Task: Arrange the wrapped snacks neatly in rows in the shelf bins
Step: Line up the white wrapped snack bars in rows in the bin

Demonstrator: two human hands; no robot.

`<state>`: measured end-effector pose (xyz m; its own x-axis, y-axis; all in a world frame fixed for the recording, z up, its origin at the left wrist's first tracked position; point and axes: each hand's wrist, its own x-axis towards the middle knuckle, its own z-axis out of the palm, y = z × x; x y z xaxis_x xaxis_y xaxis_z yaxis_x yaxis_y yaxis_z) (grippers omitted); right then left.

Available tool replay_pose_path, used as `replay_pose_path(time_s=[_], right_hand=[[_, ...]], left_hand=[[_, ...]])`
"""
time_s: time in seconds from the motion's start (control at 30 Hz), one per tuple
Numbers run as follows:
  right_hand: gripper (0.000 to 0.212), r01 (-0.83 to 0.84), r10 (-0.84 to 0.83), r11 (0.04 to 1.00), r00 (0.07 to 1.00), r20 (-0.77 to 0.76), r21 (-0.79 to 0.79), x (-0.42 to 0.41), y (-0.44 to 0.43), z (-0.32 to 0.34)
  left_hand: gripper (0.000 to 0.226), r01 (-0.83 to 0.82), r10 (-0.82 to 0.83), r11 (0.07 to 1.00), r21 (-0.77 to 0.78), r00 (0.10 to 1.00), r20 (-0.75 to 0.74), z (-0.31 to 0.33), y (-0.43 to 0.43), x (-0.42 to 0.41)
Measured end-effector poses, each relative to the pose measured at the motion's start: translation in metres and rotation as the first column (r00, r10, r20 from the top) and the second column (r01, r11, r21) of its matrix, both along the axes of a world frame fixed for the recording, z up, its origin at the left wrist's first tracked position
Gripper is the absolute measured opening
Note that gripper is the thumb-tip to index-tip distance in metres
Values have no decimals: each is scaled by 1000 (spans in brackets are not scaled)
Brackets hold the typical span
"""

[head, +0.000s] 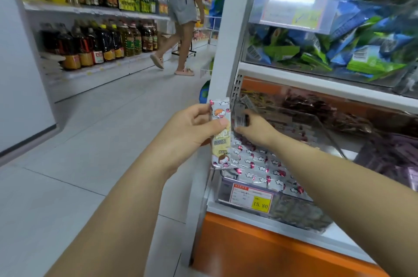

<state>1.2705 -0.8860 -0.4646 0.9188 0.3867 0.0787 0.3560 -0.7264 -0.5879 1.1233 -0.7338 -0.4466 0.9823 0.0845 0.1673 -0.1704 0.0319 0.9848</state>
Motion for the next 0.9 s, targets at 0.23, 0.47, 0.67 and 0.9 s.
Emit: replay_pose_path(time_s=[0.23, 0.47, 0.67, 0.9], right_hand=[[42, 74, -64, 976, 996, -55, 205, 2, -4, 7], [34, 19, -61, 957, 989, 138, 291, -25, -40, 33], [21, 50, -3, 846, 996, -88, 531, -58, -80, 42], [8, 207, 190, 677, 878, -439, 706, -83, -99, 37]], left_hand=[[18, -91, 93, 995, -41, 994, 54, 2, 3, 3], [23, -126, 128, 992, -27, 989, 77, 2, -3, 3], [33, -88, 78, 991, 101, 992, 95, 3, -25, 2], [57, -81, 60, 946, 314, 995, 75, -6, -48, 10]])
